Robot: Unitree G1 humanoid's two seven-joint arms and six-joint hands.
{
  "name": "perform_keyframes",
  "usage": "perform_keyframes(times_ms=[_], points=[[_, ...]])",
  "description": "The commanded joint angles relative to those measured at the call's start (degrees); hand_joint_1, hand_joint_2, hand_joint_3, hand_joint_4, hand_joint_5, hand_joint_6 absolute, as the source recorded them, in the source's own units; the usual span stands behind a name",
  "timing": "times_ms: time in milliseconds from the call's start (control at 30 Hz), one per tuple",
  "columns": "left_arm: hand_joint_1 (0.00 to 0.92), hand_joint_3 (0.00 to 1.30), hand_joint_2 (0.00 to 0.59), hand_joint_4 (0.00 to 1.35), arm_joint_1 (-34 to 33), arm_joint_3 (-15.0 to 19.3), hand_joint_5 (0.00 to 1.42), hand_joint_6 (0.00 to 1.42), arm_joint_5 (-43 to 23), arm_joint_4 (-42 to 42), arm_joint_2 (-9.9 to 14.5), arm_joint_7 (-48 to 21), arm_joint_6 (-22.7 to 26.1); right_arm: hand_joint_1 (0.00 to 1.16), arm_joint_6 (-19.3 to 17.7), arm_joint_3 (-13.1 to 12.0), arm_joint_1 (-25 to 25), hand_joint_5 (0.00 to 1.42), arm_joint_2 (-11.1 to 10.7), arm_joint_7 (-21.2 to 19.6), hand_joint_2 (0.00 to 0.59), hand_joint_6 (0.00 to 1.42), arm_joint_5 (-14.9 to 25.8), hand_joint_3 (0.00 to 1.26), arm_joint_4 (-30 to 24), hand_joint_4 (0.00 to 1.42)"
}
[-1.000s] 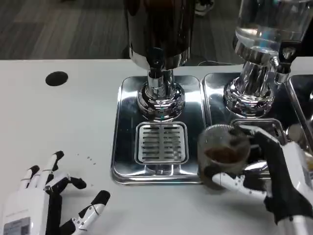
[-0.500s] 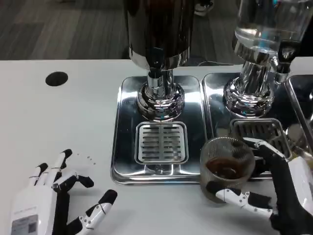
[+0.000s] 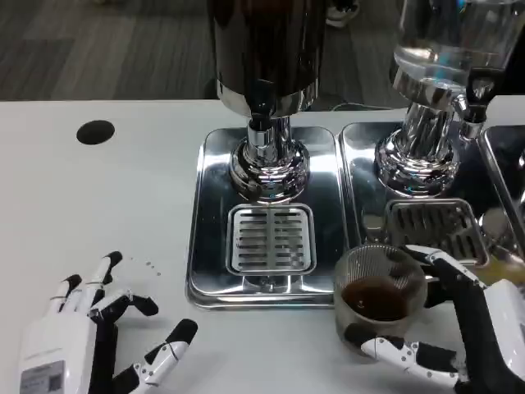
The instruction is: Grasp the cup under the faucet to collect the drink, then remove the cup.
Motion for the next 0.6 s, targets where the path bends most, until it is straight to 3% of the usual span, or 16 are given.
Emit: perform_keyframes(times_ms=[33,267,600], points=[[0.0,0.66,0.146,0.13,0.2,-0.3,0.24,0.15,0.5,0.1,0.0,0.1,0.3,0.88,-4.5,0.1,-0.6,0.71,-0.2,-4.4,0.22,0.6,-1.5,0.73,1.6,0.83],[0.0,0.66,0.146,0.13,0.8,-0.8,0.24,0.15,2.0,-0.7,0.2,0.4,1.5,0.87,-5.6,0.9,-1.6,0.69,-1.0,-6.6,0.221,0.6,-4.4,0.71,4.5,0.82],[0.0,0.66,0.146,0.13,1.6,-0.2,0.24,0.15,1.9,-2.0,0.2,0.1,1.7,0.84,-6.1,1.7,-3.3,0.67,-1.6,-6.9,0.214,0.6,-4.8,0.67,6.8,0.76]])
